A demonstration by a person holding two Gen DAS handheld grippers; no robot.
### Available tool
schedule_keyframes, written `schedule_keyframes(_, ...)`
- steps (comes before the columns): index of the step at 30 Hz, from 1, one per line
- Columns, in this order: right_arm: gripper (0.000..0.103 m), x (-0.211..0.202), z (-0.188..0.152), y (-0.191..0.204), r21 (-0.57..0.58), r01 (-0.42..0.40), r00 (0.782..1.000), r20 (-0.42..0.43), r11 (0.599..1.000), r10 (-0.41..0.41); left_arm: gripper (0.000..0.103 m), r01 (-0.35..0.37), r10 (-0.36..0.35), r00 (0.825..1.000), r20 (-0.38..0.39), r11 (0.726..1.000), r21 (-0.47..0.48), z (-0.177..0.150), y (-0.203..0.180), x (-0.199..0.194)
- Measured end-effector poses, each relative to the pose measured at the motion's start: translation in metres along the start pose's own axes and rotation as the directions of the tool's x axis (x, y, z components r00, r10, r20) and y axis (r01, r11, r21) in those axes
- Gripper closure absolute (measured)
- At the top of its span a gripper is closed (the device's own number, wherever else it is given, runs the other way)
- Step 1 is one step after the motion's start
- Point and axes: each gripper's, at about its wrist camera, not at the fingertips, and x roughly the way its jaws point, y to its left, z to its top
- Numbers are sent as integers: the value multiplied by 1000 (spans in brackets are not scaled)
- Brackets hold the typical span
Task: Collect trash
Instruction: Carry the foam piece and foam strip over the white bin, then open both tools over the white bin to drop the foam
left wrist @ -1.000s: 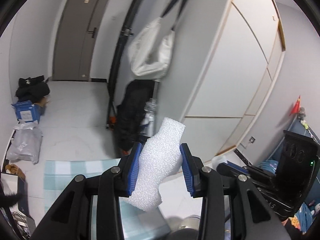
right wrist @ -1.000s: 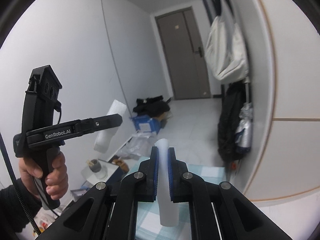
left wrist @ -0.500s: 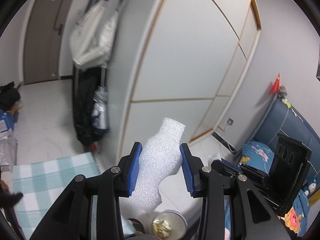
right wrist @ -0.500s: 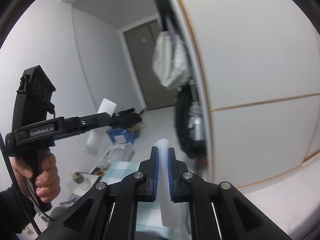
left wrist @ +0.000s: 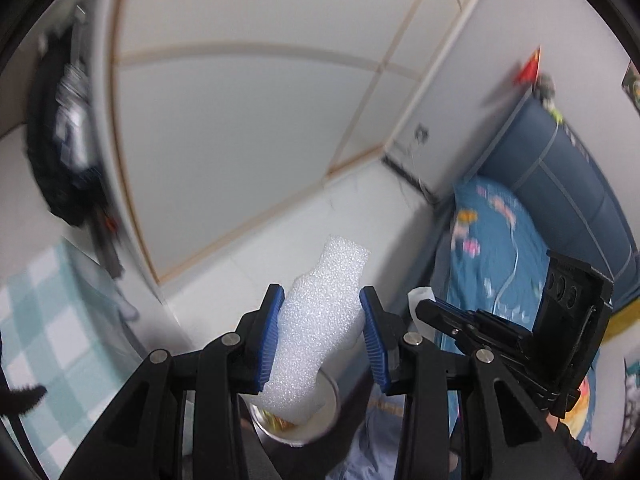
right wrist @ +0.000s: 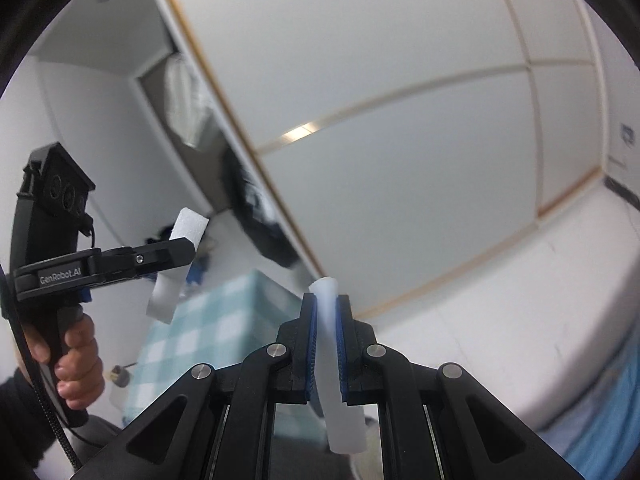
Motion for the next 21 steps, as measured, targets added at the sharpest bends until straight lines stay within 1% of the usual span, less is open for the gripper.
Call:
schedule_keyframes(3,95,14,-28,-31,64,49,997,-65,997,-45,70,10,-10,993,-117,1000,2,-7,1,38)
schedule_keyframes(5,95,25,-45,-45,103,67,992,-110,992,-56,70,17,-17,979,-205,1000,0,-10,6,65)
schedule_keyframes(7,95,38,-58,-59,140,89,987,-143,986,-68,70,14,-13,959,-284,1000,5,-16,8,86)
schedule_keyframes(9,95,49,-72,-71,189,100,982,-175,977,-67,70,7,-2,932,-362,1000,15,-22,13,104)
schedule_keyframes(11,95,57,-83,-76,218,108,979,-194,970,-65,70,10,5,904,-429,999,33,-30,14,121)
schedule_keyframes(13,95,72,-90,-85,260,114,975,-216,959,-58,70,24,-2,878,-479,999,39,-37,12,132)
schedule_keyframes(14,95,81,-94,-91,279,116,972,-227,953,-52,70,34,-11,860,-510,999,37,-42,12,139)
schedule_keyframes(15,95,85,-98,-95,293,116,971,-236,949,-46,70,42,-16,847,-531,998,36,-46,10,146)
schedule_keyframes(16,95,90,-104,-98,308,117,968,-248,944,-39,70,48,-19,826,-563,998,38,-53,9,154)
schedule_keyframes(18,95,99,-113,-101,319,126,964,-262,939,-40,70,59,-28,792,-610,998,31,-59,11,169)
schedule_keyframes(19,95,99,-117,-97,326,130,963,-265,937,-41,70,61,-33,767,-641,998,22,-63,13,177)
schedule_keyframes(20,95,99,-121,-97,334,132,962,-269,933,-40,70,73,-55,738,-672,997,-1,-63,18,186)
schedule_keyframes(21,95,100,-124,-99,343,137,962,-272,929,-41,70,82,-82,714,-695,996,-33,-66,21,192)
